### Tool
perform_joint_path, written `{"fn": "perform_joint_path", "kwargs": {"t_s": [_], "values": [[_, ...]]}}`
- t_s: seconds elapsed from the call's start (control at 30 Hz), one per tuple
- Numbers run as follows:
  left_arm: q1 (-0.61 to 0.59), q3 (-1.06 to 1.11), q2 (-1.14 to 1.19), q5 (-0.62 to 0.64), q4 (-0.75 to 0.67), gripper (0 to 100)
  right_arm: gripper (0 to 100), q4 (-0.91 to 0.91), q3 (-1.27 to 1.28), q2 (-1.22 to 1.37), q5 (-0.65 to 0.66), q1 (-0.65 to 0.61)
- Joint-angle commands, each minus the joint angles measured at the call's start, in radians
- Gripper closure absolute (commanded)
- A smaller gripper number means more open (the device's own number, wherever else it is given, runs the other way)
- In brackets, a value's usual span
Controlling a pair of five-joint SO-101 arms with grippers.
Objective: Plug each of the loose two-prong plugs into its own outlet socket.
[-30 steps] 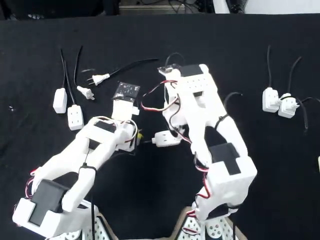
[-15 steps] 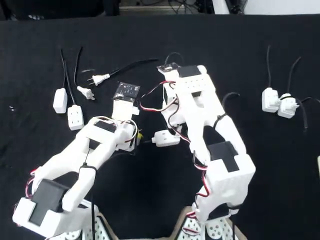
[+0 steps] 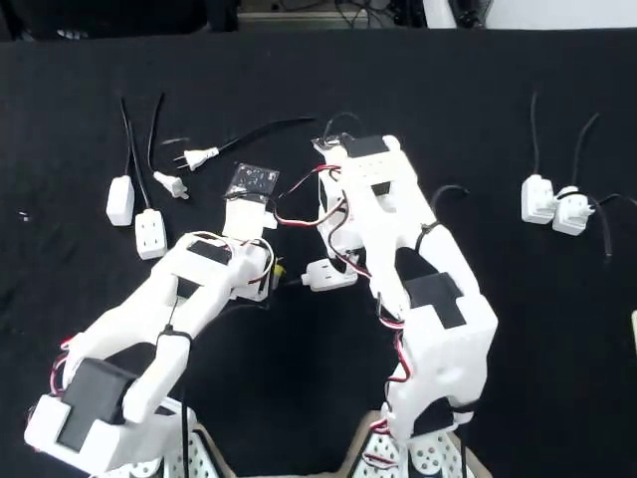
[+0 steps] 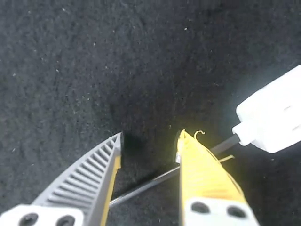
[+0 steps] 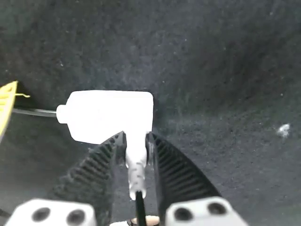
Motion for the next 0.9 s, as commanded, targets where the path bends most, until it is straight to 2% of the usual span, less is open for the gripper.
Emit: {"fn": "perform_joint_path", "kwargs": {"t_s": [0.0, 0.07, 0.27, 0.47, 0.73, 0.87], "values": [[0.012, -0.008, -0.035, 0.002, -0.009, 80, 98.6, -0.034, -0.004, -0.013, 0.051, -0.041], [0.007, -0.010, -0.035, 0.002, -0.009, 80, 96.9, -0.031, 0.005, -0.035, 0.068, -0.041], [0.005, -0.013, -0.035, 0.002, -0.009, 80, 77.4, -0.089, 0.097, -0.194, 0.184, -0.071], [-0.002, -0.015, -0.035, 0.002, -0.009, 80, 73.3, -0.198, 0.216, -0.389, 0.381, -0.104], [-0.068, -0.005, -0.081, 0.017, -0.006, 80, 73.0, -0.224, 0.331, -0.467, 0.844, -0.083], [-0.143, 0.005, -0.141, 0.160, 0.029, 80, 73.0, -0.239, 0.400, -0.433, 1.089, -0.104]]}}
